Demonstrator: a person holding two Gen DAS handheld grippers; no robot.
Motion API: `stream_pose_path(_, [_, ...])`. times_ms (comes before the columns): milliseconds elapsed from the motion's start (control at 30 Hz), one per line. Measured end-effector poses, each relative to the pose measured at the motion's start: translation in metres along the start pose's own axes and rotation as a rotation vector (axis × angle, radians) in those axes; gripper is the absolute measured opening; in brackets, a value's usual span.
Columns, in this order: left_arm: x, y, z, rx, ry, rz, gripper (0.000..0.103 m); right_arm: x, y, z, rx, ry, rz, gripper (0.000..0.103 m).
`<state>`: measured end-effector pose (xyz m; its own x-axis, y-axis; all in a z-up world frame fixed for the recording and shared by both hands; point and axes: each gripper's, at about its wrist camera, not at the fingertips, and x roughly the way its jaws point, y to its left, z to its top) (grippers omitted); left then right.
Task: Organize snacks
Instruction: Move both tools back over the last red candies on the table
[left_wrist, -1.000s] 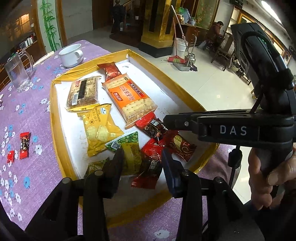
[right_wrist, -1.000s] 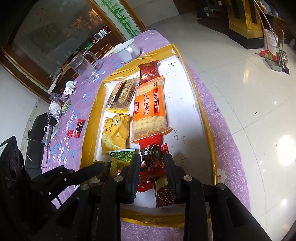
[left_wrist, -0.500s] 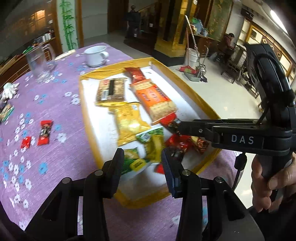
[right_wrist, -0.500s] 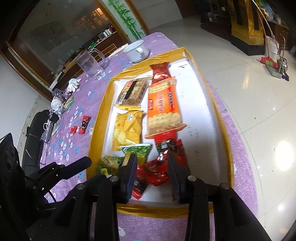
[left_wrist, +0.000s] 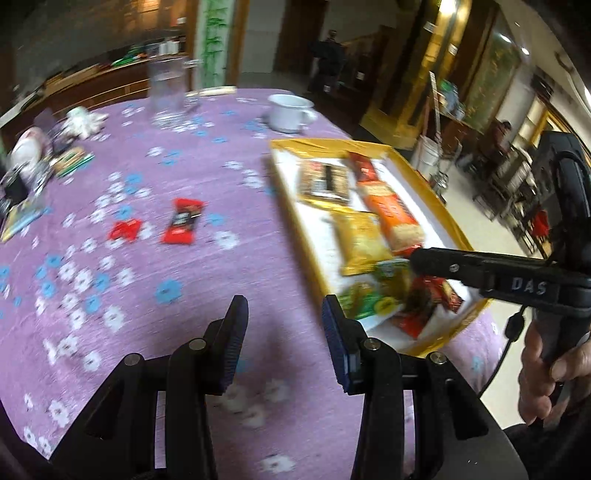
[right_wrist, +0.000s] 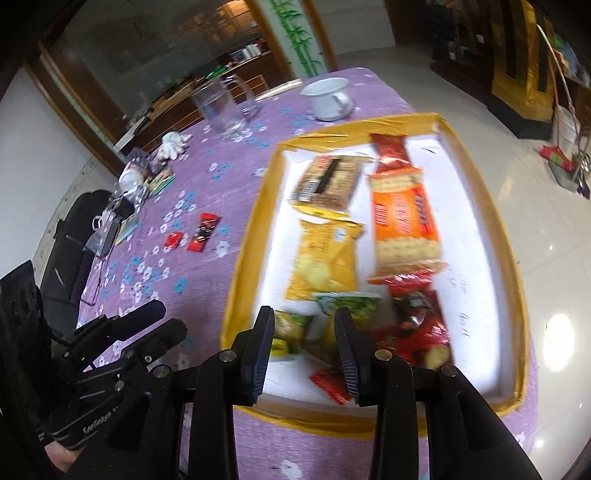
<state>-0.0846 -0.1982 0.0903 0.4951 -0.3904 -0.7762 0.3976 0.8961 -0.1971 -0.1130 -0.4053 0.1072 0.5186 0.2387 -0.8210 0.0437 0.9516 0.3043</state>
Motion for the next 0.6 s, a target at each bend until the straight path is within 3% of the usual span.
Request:
stream_pose_path(200, [-0.007,0.053,-0.019,-0.118,0.013,0.057,0.039,0.013,0.045,0.012,-0.091,0.035,0.041,0.037])
stream_pose_path(333, [-0.017,0.087,-0.035,-0.197,0.02,0.091,0.039,0.034,0.083,0.022,-0.144,0.107,0.112,0.037])
stream_pose_path(600, [-0.044,0.132,-0.059,-0.241,0.011,0.172,0.039,0.095,0.156,0.058,-0.191,0.19,0.197,0.036])
